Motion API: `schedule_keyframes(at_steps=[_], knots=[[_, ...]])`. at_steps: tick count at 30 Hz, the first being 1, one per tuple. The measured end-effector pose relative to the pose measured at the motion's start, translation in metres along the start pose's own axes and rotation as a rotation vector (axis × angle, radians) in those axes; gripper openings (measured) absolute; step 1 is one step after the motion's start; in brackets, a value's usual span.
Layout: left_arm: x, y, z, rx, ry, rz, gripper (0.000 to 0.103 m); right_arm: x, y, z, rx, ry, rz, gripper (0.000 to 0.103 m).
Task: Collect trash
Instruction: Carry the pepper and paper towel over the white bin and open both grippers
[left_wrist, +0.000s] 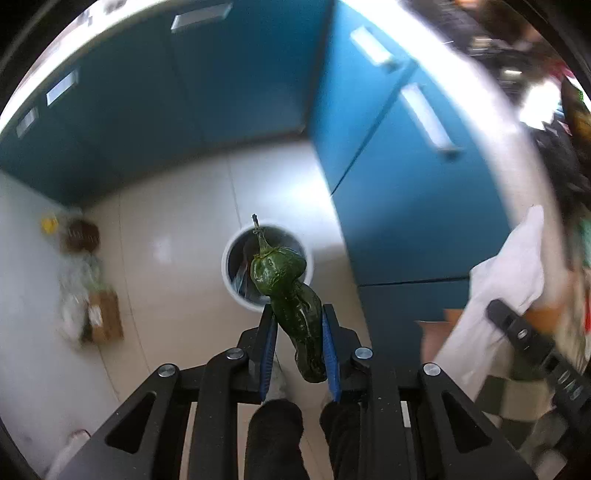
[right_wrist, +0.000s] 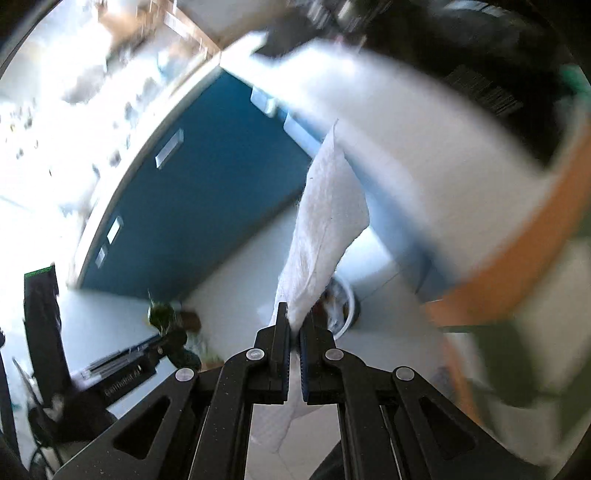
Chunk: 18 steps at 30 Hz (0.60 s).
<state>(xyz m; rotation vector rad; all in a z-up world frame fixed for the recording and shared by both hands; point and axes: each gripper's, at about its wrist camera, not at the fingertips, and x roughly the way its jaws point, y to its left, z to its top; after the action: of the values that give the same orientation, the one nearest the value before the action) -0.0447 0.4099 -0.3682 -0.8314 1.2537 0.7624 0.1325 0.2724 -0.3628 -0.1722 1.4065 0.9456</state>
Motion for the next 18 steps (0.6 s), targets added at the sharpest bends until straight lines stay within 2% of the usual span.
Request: schedule_keyframes(at_steps=[5,6,11,15,18], knots=[[0.138,0.071,0.013,-0.122,0.109,-0.04,0.02,0.144,-0.011,-0.016,0.012,0.104,-0.007,0.004],[0.16,0.082,0.015,-0.136,0.123,-0.046,0.02,0.184,-0.019,-0.021,0.018,0.122,-0.014,0.004],[0.281,0.118,0.021,-0.204,0.199,-0.125,0.02,0.328,-0.053,-0.04,0.023,0.209,-0.023,0.004],[0.366,0.129,0.028,-0.215,0.281,-0.211,0.02,0.407,-0.071,-0.046,0.001,0.252,-0.035,0.004],[0.402,0.137,0.028,-0.219,0.312,-0.232,0.022,0.457,-0.078,-0.046,-0.048,0.284,-0.051,0.004]])
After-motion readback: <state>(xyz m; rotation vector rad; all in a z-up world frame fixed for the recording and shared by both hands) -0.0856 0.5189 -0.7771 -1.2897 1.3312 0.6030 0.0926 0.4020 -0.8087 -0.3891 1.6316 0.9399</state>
